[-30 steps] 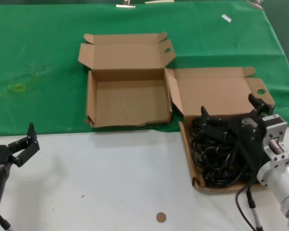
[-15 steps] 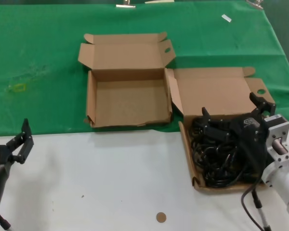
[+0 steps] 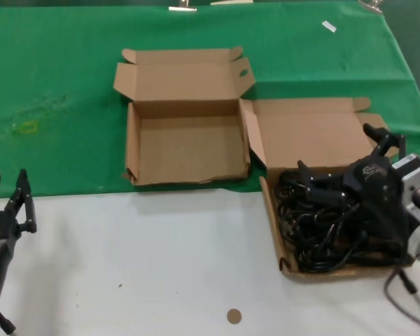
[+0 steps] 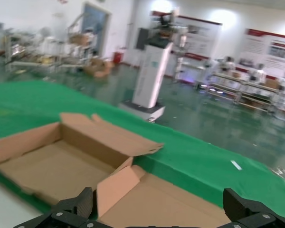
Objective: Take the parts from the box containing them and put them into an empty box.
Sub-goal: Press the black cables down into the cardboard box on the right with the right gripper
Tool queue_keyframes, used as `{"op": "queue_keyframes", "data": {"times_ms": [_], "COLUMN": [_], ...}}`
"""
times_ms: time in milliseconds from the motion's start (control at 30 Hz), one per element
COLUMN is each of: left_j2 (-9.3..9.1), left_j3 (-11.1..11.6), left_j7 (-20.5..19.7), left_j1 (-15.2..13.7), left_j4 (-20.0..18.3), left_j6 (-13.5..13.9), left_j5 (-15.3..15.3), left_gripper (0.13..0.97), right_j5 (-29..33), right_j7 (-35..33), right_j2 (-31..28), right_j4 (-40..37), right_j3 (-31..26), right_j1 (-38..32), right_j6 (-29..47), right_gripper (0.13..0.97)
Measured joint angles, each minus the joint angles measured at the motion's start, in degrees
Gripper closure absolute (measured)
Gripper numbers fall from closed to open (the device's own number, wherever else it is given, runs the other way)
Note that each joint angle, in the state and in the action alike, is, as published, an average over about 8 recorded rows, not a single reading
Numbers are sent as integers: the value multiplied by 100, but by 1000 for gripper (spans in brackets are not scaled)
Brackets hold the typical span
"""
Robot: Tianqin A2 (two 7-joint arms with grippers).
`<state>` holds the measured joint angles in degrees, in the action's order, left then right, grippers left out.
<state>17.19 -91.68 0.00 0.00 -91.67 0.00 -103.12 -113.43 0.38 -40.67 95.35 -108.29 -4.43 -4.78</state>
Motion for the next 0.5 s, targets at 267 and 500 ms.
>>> {"op": "queue_keyframes", "data": {"times_ms": [267,500], "left_j2": [0,0], "left_j3": [0,0], "left_j7": [0,0], "left_j1": [0,0], "left_j4": [0,0], "left_j6": [0,0], "left_j5": [0,0], "left_gripper": [811,891], "right_j5": [-202,347], "right_j7": [206,471], "right_j2": [-1341,-2004], "right_j4": [150,23], "right_j3": [-795,-1020], "right_j1": [-539,-1077], "right_j6": [392,1419], "right_gripper": [129,129]}}
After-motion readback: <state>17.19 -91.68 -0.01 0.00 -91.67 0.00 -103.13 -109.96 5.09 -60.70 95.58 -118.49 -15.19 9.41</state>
